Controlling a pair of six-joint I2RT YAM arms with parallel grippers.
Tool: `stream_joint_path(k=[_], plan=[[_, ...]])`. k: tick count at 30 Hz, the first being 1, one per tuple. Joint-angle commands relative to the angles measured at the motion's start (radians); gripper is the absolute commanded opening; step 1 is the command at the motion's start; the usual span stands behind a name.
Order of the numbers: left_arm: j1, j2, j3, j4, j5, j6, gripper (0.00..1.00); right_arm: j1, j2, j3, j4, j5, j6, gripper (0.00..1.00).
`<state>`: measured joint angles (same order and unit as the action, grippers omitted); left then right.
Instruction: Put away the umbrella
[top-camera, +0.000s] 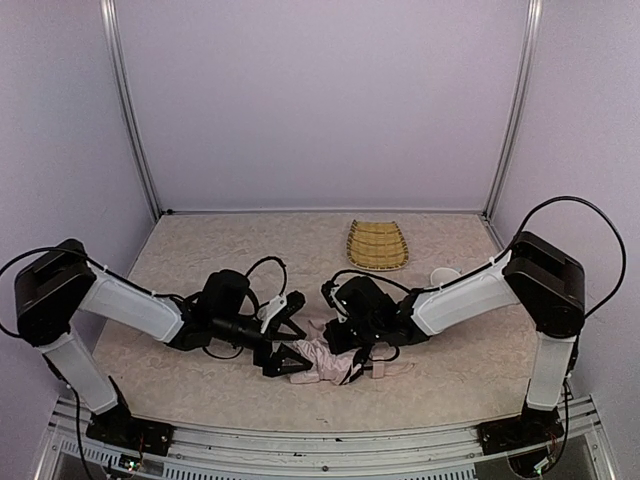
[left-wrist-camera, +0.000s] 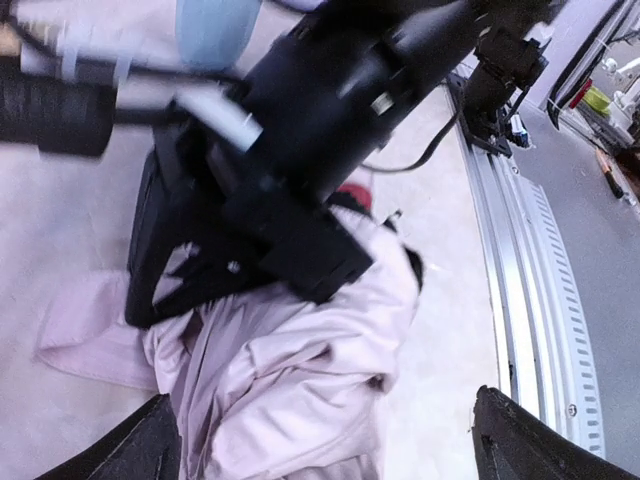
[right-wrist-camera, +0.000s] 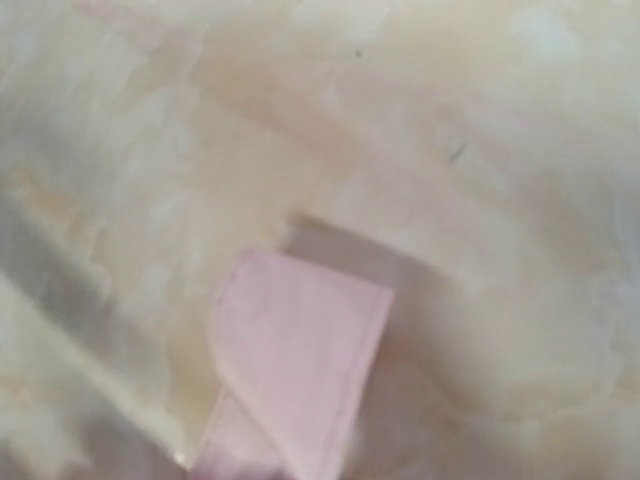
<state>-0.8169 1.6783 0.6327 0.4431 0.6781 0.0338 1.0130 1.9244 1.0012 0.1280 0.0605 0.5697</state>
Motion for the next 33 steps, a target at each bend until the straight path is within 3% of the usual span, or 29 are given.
stream_joint_path(k=[1,4,7,13,19,21,25,33], plan=[[-0.060,-0.183,-0.069,0.137,-0.157,0.154,0.99,-0.001,0.071,-0.013,-0.095,0.040,-0.008,0.00],[-0.193,-0.279,-0.069,0.007,-0.386,0.364,0.99,-0.006,0.071,-0.018,-0.087,0.028,-0.013,0.00],[-0.280,-0.256,-0.035,-0.121,-0.591,0.509,0.99,-0.017,0.066,-0.030,-0.063,0.012,-0.015,0.00],[-0.306,-0.091,0.037,-0.265,-0.719,0.601,0.99,-0.034,0.065,-0.032,-0.048,-0.053,-0.025,0.00],[-0.315,0.030,0.070,-0.294,-0.820,0.622,0.97,-0.039,0.078,-0.021,-0.039,-0.080,-0.040,0.00],[-0.317,0.055,0.083,-0.305,-0.812,0.615,0.91,-0.039,0.080,-0.017,-0.041,-0.083,-0.044,0.00],[-0.326,0.071,0.083,-0.289,-0.765,0.588,0.64,-0.037,0.066,-0.014,-0.038,-0.087,-0.045,0.00],[-0.327,0.114,0.120,-0.361,-0.698,0.522,0.24,-0.072,-0.051,0.021,-0.048,-0.170,-0.092,0.00]])
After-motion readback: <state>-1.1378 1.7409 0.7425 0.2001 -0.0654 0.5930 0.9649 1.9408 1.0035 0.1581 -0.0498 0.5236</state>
